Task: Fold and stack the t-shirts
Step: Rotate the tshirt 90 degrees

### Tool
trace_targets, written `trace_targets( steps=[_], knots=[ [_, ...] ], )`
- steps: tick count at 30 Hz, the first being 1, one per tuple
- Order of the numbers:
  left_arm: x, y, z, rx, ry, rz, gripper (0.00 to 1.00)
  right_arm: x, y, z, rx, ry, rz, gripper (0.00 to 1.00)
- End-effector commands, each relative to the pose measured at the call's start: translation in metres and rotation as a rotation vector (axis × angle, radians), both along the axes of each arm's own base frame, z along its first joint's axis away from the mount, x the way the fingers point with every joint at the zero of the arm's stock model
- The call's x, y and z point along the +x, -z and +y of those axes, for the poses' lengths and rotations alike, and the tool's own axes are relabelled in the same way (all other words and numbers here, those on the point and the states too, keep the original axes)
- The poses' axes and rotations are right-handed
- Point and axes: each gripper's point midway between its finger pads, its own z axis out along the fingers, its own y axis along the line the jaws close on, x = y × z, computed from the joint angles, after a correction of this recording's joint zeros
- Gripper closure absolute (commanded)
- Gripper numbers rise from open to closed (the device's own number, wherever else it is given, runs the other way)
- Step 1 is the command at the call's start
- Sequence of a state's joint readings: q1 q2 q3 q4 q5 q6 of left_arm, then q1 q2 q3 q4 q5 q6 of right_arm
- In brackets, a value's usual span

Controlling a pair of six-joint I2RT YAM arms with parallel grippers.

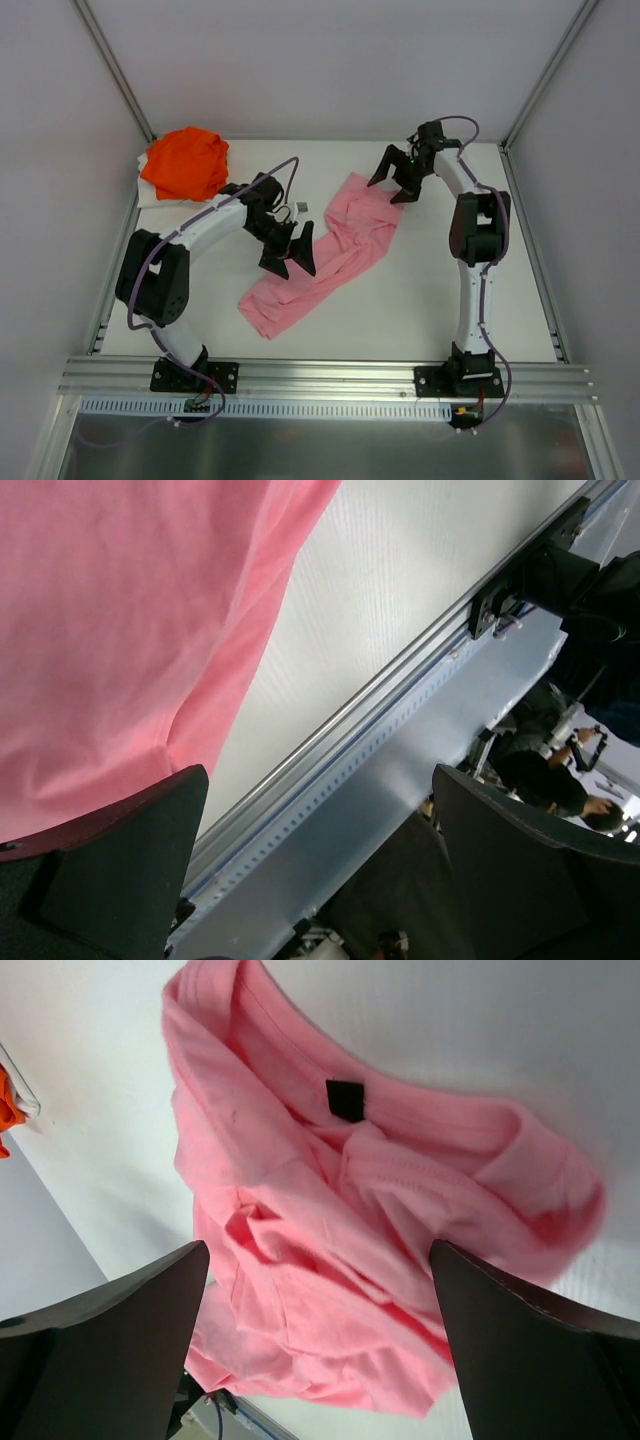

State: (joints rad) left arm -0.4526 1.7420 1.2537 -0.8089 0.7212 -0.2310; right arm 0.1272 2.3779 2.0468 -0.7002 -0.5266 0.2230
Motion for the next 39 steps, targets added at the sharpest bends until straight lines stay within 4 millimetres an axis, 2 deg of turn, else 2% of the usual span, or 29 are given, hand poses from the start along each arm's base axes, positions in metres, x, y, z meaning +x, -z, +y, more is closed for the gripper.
trace_targets(
  steps=[1, 2, 3, 5, 6, 7, 8, 9, 10, 11, 15, 16, 18, 20, 24, 27, 29, 34, 39],
  knots=[
    [0.012, -0.014, 0.015, 0.019, -0.037, -0.091, 0.01, -0.001, -0.081, -0.021, -0.062, 0.012, -0.17, 0.01],
    [0.016, -0.013, 0.015, 0.015, -0.039, -0.1, 0.01, -0.005, -0.087, -0.023, -0.071, 0.013, -0.172, 0.0],
    [0.016, -0.01, 0.015, 0.017, -0.032, -0.095, 0.01, -0.01, -0.102, -0.024, -0.068, 0.012, -0.195, 0.01],
    [0.015, -0.003, 0.017, 0.033, -0.01, -0.087, 0.01, -0.022, -0.111, -0.019, -0.063, -0.003, -0.183, 0.01],
    [0.015, 0.002, 0.018, 0.038, -0.004, -0.082, 0.01, -0.028, -0.125, -0.019, -0.068, -0.01, -0.204, 0.01],
    [0.017, 0.004, 0.017, 0.032, 0.007, -0.096, 0.01, -0.038, -0.124, -0.018, -0.102, -0.028, -0.196, 0.01],
    [0.018, 0.004, 0.016, 0.023, 0.008, -0.099, 0.01, -0.041, -0.134, -0.018, -0.111, -0.031, -0.223, 0.01],
    [0.02, 0.003, 0.015, 0.012, 0.008, -0.106, 0.02, -0.049, -0.132, -0.018, -0.117, -0.037, -0.212, 0.0],
    [0.021, 0.002, 0.014, -0.001, 0.008, -0.112, 0.01, -0.058, -0.144, -0.015, -0.098, -0.042, -0.223, 0.01],
    [0.027, 0.002, 0.012, -0.021, 0.001, -0.133, 0.01, -0.067, -0.145, -0.008, -0.086, -0.06, -0.211, 0.0],
    [0.032, 0.007, 0.007, -0.074, -0.019, -0.126, 0.01, -0.104, -0.123, 0.016, -0.061, -0.158, -0.126, 0.01],
    [0.031, 0.008, 0.006, -0.086, -0.016, -0.116, 0.01, -0.114, -0.111, 0.022, -0.046, -0.181, -0.084, 0.0],
    [0.031, 0.011, 0.006, -0.084, -0.011, -0.1, 0.01, -0.122, -0.097, 0.033, -0.04, -0.211, -0.048, 0.01],
    [0.032, 0.012, 0.008, -0.074, -0.007, -0.101, 0.01, -0.127, -0.088, 0.041, -0.047, -0.231, -0.032, 0.01],
    [0.03, 0.011, 0.016, -0.079, 0.0, -0.086, 0.01, -0.129, -0.091, 0.046, -0.041, -0.235, -0.03, 0.0],
    [0.029, 0.022, 0.037, -0.047, -0.045, -0.045, 0.01, -0.13, -0.096, 0.039, -0.071, -0.238, -0.046, 0.01],
    [0.021, 0.034, 0.05, -0.023, -0.084, 0.015, 0.04, -0.133, -0.099, 0.036, -0.083, -0.247, -0.046, 0.01],
    [0.014, 0.051, 0.097, 0.16, -0.133, 0.003, 0.02, -0.137, -0.104, 0.026, -0.103, -0.245, -0.055, 0.0],
    [-0.001, 0.061, 0.116, 0.233, -0.129, 0.016, 0.02, -0.135, -0.109, 0.021, -0.102, -0.236, -0.07, 0.0]
  ],
)
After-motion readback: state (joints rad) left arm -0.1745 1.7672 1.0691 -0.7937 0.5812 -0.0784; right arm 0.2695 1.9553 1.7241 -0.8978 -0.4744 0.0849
